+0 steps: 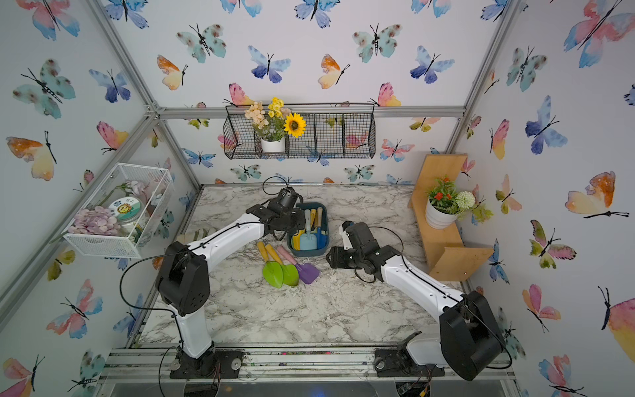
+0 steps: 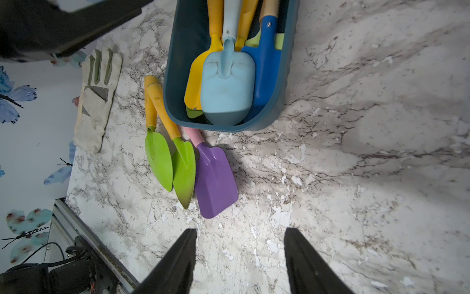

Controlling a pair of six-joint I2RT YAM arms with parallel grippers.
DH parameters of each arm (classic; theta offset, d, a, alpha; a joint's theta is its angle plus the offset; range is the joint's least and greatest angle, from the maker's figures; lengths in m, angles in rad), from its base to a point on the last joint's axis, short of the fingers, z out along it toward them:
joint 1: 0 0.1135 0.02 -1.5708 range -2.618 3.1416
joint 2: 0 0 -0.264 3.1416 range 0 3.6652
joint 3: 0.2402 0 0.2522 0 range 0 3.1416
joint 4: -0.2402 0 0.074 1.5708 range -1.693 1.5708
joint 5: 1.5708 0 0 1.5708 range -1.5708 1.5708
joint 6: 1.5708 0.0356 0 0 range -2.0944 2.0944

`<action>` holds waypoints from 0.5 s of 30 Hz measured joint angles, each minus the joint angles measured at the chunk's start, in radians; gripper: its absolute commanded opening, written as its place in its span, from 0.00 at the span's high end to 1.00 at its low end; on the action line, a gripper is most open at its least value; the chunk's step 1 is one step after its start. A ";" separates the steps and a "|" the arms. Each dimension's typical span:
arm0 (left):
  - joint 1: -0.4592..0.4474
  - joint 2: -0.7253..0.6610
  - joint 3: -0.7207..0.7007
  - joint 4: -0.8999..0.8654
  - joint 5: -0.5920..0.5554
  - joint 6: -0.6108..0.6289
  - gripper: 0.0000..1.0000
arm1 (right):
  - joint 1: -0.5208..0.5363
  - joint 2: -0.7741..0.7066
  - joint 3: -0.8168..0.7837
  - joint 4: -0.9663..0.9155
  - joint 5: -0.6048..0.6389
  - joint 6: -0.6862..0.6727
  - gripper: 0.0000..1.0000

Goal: Put the shovel into the storage box
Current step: Place the shovel in the storage box.

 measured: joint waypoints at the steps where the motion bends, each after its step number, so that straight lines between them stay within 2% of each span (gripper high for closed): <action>1: 0.000 -0.022 -0.028 0.006 0.005 0.000 0.59 | 0.000 0.006 0.009 0.000 -0.005 -0.004 0.40; 8: 0.005 -0.168 -0.233 0.020 0.014 -0.012 0.58 | 0.000 0.032 0.042 0.011 -0.051 -0.027 0.41; 15: 0.051 -0.336 -0.433 0.039 0.027 -0.055 0.57 | 0.014 0.074 0.080 0.025 -0.092 -0.046 0.41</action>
